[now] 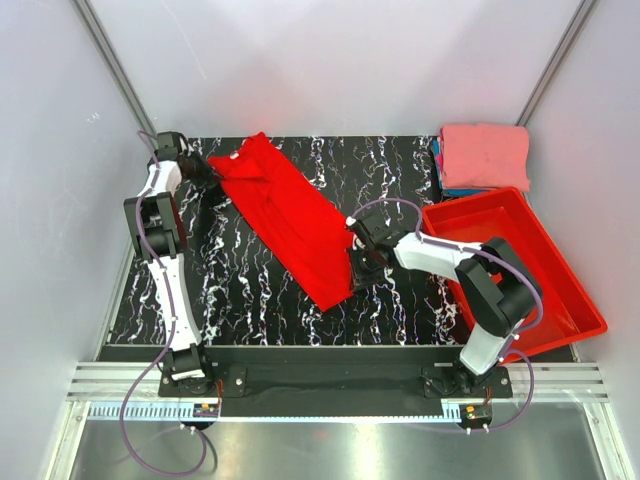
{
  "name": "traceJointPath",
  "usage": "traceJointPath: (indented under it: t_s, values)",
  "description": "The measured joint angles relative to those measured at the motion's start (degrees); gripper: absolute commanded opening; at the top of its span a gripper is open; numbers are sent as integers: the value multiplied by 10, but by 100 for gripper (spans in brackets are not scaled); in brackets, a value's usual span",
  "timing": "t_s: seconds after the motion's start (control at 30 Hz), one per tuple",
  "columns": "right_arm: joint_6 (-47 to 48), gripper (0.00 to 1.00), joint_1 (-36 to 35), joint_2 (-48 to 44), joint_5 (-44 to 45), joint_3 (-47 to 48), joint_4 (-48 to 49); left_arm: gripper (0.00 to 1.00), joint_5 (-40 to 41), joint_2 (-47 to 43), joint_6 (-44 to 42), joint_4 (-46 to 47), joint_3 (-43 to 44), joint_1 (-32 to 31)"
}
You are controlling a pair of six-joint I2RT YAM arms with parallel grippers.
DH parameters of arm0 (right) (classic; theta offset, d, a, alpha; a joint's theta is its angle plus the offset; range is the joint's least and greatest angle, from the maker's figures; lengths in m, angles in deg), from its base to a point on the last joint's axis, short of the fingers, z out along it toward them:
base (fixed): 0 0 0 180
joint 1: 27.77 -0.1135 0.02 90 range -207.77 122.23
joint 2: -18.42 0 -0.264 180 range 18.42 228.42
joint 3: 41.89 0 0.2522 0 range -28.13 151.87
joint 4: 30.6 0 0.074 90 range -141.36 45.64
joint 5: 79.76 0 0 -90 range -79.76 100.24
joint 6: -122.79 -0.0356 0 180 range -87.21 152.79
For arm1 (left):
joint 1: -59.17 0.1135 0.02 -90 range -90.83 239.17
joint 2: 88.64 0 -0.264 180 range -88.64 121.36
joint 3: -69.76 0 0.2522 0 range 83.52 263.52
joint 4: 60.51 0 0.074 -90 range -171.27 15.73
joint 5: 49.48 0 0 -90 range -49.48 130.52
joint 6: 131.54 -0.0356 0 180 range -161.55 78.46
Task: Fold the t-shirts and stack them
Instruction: Fold the tshirt
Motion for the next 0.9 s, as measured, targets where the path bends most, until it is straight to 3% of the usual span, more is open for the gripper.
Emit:
traceJointPath:
  t_s: [0.1,0.13,0.27,0.43,0.53,0.73,0.9]
  values:
    - [-9,22,0,-3,-1,0,0,25,-4,0,0,0,0,0]
    - [-10,24,0,-3,-1,1,-1,36,-5,0,0,1,0,1]
    - [-11,26,0,-3,1,21,-20,55,-28,-2,5,18,-3,2]
    - [-7,25,8,-2,23,97,-58,63,-36,-27,0,24,-35,4]
    - [-2,24,32,21,39,173,-77,75,-29,-61,-7,17,-77,7]
    - [9,22,72,130,113,290,-101,77,8,-165,-12,8,-169,10]
    - [2,21,73,188,147,286,-132,76,22,-216,-20,-5,-185,10]
